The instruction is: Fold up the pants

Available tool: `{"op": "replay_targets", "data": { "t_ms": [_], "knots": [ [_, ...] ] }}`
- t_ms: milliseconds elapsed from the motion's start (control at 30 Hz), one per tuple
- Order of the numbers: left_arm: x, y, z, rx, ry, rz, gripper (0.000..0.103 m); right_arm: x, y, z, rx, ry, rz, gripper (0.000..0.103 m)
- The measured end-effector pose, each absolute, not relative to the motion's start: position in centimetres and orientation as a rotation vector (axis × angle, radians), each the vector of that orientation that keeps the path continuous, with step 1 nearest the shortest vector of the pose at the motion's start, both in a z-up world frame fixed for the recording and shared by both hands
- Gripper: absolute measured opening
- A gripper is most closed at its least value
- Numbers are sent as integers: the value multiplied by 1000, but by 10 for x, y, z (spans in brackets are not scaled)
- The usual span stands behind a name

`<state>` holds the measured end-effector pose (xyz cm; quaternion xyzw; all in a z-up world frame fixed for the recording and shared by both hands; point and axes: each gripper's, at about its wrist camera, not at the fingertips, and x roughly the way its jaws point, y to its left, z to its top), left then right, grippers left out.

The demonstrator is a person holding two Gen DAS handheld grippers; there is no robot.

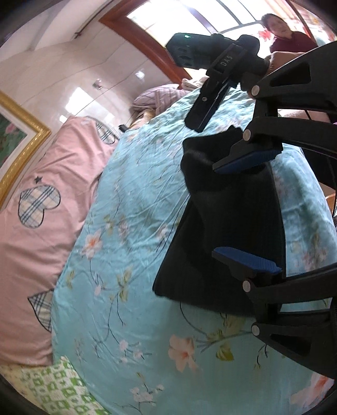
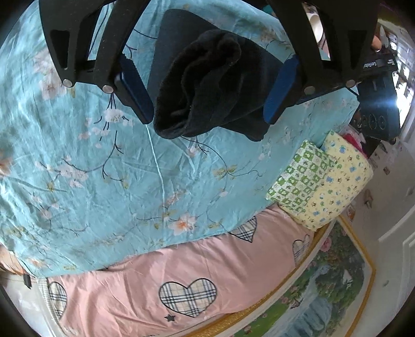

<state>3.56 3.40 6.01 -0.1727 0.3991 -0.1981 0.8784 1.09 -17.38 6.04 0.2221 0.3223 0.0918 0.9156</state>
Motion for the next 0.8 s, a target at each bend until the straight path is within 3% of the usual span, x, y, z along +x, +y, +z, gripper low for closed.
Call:
{"op": "replay_targets", "data": {
  "t_ms": [367, 800],
  "knots": [
    [51, 72, 48, -408, 849, -346, 68, 19, -175, 39, 519, 721, 88, 87],
    [69, 73, 23, -408, 919, -332, 69, 13, -187, 7, 580, 799, 35, 87]
  ]
}}
